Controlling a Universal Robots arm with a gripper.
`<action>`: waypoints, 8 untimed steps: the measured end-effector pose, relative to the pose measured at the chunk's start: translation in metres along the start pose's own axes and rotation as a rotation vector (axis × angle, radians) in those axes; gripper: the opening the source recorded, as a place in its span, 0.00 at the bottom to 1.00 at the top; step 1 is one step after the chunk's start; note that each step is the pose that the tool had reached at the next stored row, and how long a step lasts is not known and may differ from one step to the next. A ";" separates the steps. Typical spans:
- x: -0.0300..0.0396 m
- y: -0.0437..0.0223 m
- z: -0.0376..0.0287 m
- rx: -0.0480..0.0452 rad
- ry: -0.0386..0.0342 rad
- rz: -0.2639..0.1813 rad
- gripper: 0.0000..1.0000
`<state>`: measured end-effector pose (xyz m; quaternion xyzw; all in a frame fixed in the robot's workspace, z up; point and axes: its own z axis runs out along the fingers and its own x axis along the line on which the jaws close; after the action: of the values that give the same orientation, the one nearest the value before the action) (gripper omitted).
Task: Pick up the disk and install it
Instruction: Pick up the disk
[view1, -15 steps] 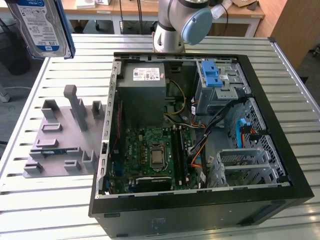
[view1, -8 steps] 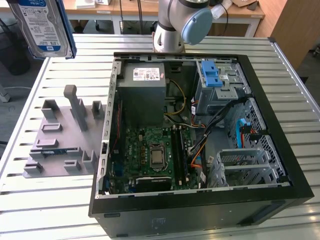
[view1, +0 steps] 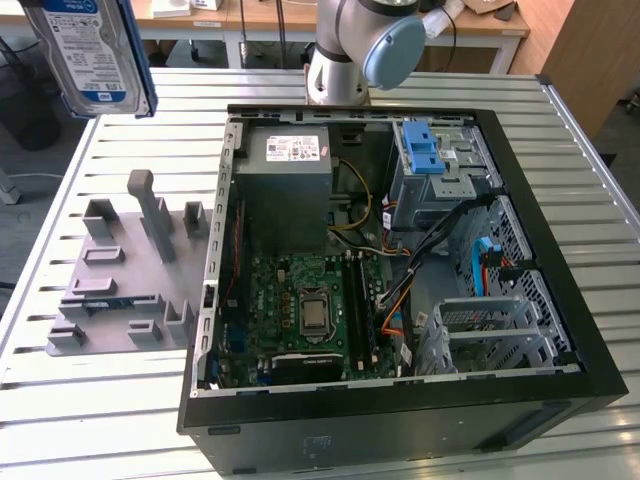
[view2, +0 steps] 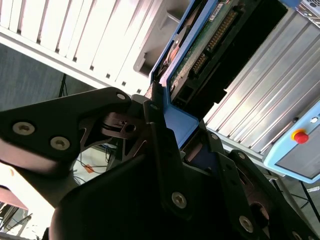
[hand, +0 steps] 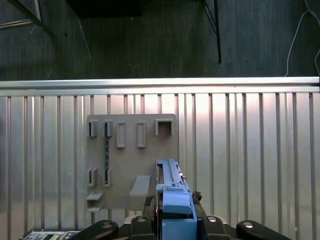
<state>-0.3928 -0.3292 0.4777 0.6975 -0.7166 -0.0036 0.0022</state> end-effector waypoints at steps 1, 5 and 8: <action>0.0000 -0.0004 0.0001 0.0001 -0.0001 0.000 0.36; 0.0000 -0.0018 0.0000 0.0001 0.0000 0.000 0.36; 0.0000 -0.0026 0.0000 0.0001 0.0000 0.000 0.36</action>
<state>-0.3902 -0.3292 0.4777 0.6975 -0.7165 -0.0036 0.0022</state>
